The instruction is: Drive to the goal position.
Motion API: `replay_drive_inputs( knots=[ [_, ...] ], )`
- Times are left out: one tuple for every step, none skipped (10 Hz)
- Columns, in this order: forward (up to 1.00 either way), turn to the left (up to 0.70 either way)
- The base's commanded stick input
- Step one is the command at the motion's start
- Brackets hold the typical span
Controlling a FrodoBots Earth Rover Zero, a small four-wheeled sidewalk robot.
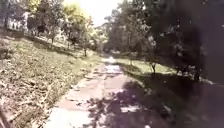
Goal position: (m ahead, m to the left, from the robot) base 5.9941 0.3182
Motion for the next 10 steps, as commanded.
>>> replay_drive_inputs(
  knots=[
    [0.45,0.0],
    [0.45,0.01],
    [0.45,0.18],
    [0.45,0.27],
    [0.45,0.27],
    [0.45,0.27],
    [0.45,0.27],
    [0.45,0.03],
    [0.45,0.0],
    [0.45,0.0]
  ],
)
